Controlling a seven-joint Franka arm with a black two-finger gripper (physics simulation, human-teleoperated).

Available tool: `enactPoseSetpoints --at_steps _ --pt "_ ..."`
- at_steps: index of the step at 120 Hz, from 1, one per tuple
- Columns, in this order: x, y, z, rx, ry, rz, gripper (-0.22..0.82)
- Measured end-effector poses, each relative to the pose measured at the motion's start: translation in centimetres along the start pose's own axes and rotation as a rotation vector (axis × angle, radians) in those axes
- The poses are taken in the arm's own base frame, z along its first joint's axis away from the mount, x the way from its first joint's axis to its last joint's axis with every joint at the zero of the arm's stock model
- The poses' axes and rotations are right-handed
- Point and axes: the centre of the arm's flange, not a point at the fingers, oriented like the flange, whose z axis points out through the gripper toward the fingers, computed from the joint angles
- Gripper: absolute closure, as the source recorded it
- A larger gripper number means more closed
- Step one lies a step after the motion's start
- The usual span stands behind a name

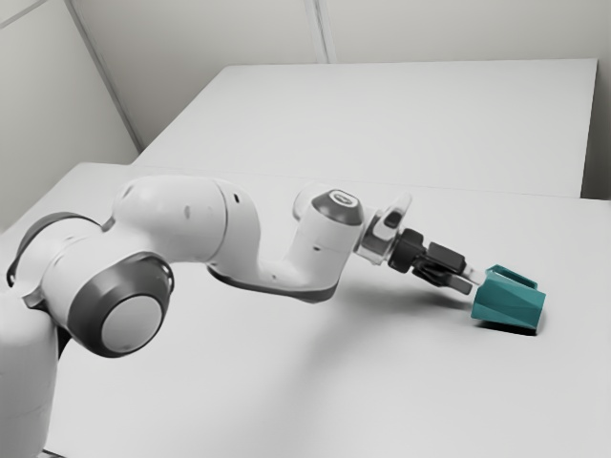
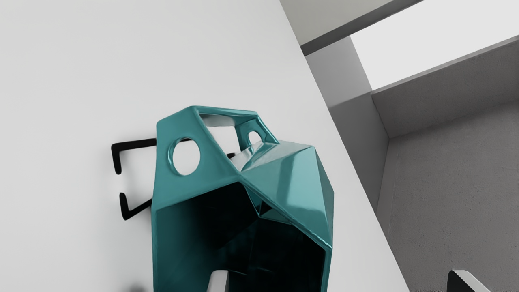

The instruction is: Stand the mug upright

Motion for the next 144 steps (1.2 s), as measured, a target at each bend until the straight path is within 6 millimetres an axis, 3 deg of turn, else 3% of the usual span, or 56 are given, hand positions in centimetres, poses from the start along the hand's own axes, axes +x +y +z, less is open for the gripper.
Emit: enactPoseSetpoints --at_steps 82,144 --pt "0.1 0.3 4.1 -0.027 -0.024 0.081 0.03" --pt "0.1 0.4 4.4 -0.030 -0.025 0.097 0.58"
